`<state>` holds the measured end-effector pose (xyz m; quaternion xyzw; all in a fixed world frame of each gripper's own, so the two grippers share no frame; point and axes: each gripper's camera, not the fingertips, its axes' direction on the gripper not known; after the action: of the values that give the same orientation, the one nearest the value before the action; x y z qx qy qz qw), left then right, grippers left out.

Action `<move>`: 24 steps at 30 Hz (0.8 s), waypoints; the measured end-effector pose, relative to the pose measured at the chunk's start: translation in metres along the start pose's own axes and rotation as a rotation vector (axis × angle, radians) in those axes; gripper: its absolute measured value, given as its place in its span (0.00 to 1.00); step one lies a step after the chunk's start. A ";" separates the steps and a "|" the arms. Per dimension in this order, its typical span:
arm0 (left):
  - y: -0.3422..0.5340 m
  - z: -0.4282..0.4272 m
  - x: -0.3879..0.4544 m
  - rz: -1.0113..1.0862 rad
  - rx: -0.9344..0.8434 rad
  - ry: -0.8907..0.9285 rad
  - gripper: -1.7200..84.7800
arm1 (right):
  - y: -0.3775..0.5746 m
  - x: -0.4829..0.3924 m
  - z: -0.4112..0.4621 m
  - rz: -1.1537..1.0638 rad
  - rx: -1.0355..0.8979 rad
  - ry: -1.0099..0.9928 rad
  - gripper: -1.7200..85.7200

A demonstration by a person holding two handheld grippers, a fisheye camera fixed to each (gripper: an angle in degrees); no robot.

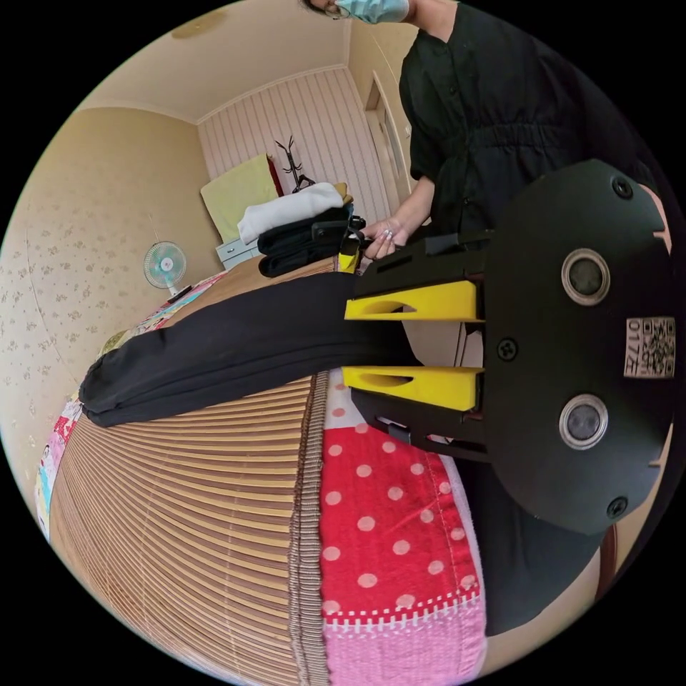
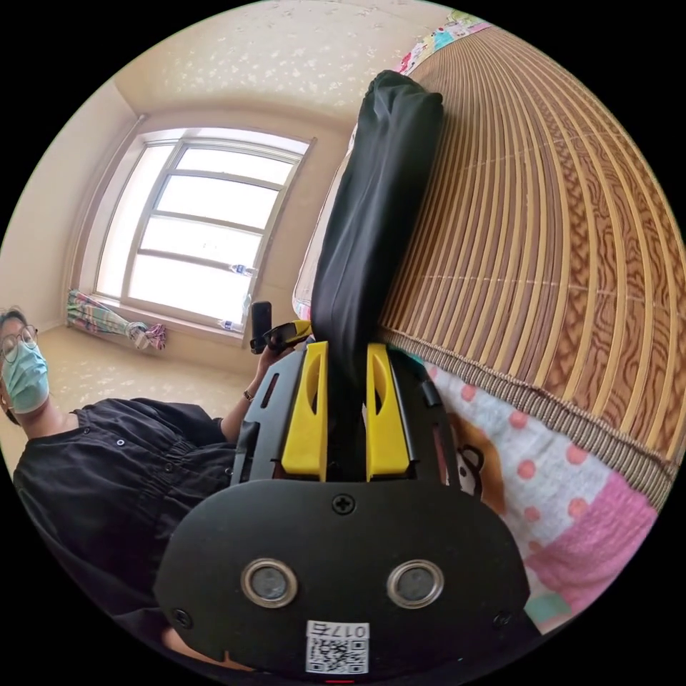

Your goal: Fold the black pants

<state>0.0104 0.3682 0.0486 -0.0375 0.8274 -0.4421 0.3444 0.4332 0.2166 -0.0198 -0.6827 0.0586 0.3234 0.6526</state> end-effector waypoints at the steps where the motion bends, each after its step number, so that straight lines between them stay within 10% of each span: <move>1: 0.001 0.002 0.001 -0.002 -0.010 -0.017 0.12 | 0.000 -0.001 -0.001 0.005 -0.016 -0.001 0.10; 12: 0.054 -0.051 0.031 0.120 0.156 0.282 0.07 | 0.045 -0.054 -0.067 -0.105 0.062 -0.337 0.05; 24: 0.041 -0.184 0.240 0.754 0.428 0.531 0.07 | 0.076 -0.354 -0.197 -0.799 0.134 -0.322 0.04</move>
<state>-0.2729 0.4344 -0.0430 0.4490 0.7331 -0.4409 0.2580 0.1891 -0.0982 0.0868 -0.5487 -0.2918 0.1434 0.7702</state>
